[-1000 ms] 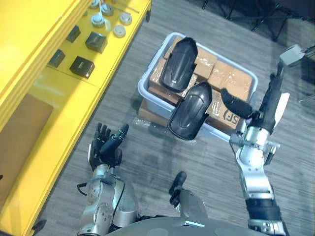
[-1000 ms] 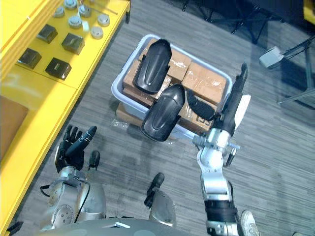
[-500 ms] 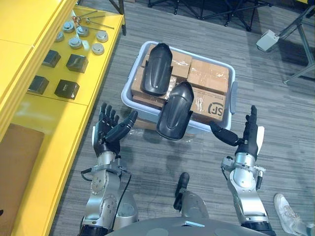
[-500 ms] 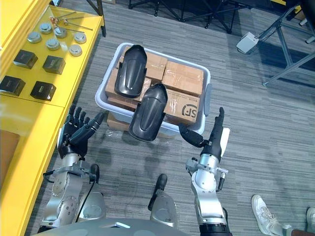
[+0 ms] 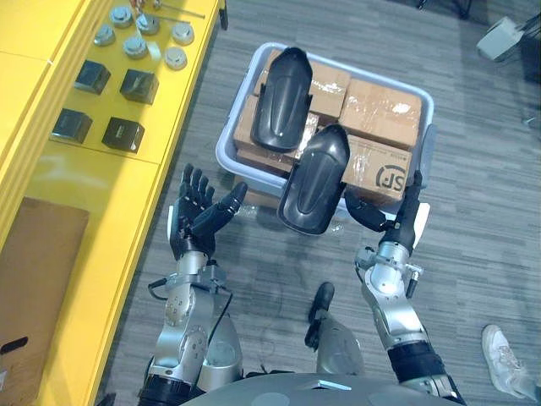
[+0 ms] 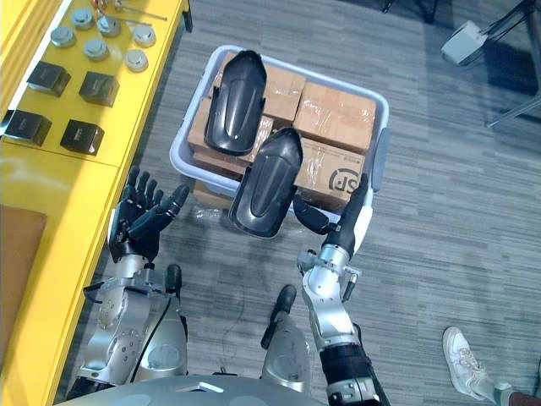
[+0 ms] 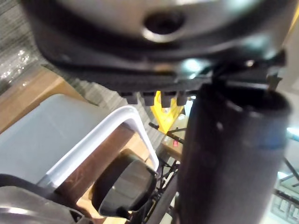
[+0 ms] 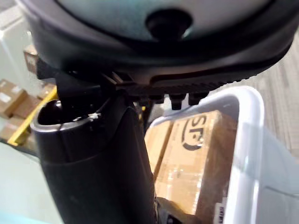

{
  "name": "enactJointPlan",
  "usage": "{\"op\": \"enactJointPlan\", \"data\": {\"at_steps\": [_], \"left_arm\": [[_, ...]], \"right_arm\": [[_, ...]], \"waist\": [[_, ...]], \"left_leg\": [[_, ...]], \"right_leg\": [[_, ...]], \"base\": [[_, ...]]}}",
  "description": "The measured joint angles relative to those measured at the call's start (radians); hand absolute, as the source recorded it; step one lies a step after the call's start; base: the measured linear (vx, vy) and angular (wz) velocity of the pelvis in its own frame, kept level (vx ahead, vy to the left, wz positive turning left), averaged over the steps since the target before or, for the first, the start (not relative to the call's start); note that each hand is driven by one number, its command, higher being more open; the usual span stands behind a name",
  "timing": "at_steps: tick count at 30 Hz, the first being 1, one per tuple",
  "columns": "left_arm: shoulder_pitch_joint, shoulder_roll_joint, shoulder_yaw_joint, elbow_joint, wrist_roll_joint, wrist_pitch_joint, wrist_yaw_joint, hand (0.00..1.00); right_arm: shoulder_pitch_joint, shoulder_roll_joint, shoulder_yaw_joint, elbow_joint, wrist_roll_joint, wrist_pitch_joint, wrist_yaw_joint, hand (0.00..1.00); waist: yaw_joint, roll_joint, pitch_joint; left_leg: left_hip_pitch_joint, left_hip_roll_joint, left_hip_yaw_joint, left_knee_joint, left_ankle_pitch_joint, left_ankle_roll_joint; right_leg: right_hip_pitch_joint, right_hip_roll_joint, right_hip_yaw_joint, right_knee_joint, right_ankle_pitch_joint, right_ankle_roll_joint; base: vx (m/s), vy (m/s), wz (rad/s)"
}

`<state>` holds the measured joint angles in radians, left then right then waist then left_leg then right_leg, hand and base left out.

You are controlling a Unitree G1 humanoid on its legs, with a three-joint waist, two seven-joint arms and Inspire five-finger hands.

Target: Walk over and take three plastic housings, then place them on the shelf

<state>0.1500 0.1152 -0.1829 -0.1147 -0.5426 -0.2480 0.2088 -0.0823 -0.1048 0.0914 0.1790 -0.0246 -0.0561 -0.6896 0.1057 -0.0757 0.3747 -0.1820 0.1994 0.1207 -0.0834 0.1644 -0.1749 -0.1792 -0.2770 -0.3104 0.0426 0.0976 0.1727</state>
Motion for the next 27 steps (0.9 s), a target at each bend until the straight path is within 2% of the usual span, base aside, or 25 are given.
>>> {"op": "enactJointPlan", "data": {"at_steps": [4,11,18,27], "left_arm": [[-0.025,0.002,-0.022,0.045,0.0,-0.015,0.008,1.0],[-0.072,0.005,-0.048,0.067,-0.001,-0.017,0.011,1.0],[-0.069,0.005,-0.054,0.072,-0.001,-0.017,0.014,1.0],[-0.062,0.0,-0.039,0.072,-0.005,-0.017,0.007,1.0]], "right_arm": [[-0.035,0.001,0.012,0.083,0.0,0.0,-0.002,1.0],[-0.133,0.0,0.022,0.125,0.001,0.002,-0.003,1.0],[-0.174,-0.001,0.042,0.172,0.0,0.002,0.002,1.0],[-0.189,-0.002,0.042,0.131,0.002,0.0,0.002,1.0]], "waist": [[0.005,0.003,0.015],[0.007,0.011,0.068],[0.029,0.013,0.072],[0.028,0.012,0.073]], "left_leg": [[-0.024,-0.001,-0.006,0.001,0.002,0.002],[-0.047,-0.001,-0.019,0.036,-0.011,0.009],[-0.058,-0.001,-0.035,0.045,-0.013,0.01],[-0.054,-0.016,-0.052,0.044,-0.01,0.012]], "right_leg": [[-0.022,0.0,-0.002,0.004,0.0,0.0],[-0.022,-0.002,-0.006,0.008,-0.003,0.001],[-0.024,-0.004,-0.015,0.019,-0.014,0.003],[-0.023,-0.023,-0.029,0.055,-0.029,0.006]], "base": [[0.03,-0.014,0.03],[0.0,-0.011,0.03],[0.0,-0.01,0.05],[-0.01,-0.004,0.06]]}}
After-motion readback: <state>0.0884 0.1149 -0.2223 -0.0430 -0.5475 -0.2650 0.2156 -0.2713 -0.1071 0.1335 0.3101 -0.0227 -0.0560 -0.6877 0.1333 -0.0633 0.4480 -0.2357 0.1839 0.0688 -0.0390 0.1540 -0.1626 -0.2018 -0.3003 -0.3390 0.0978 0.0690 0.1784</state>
